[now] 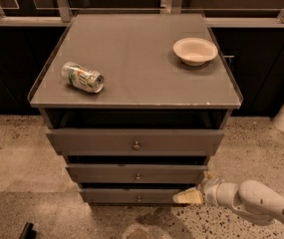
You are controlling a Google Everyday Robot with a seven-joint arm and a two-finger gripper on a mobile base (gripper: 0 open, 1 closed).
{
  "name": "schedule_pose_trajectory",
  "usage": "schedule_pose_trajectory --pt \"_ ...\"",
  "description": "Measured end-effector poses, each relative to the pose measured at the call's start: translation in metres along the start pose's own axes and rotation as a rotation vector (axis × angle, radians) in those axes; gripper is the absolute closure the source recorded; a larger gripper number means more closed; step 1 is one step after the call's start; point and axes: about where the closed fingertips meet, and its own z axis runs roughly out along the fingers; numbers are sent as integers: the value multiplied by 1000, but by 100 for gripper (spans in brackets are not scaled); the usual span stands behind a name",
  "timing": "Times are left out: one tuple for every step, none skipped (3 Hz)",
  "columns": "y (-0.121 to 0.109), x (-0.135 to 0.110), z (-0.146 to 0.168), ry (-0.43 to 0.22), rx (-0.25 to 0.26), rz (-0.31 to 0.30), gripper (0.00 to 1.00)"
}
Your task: Close middle drawer
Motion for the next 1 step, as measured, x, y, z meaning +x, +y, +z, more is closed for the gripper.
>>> schedule_pose_trajectory --pt "0 0 0 0 0 0 0"
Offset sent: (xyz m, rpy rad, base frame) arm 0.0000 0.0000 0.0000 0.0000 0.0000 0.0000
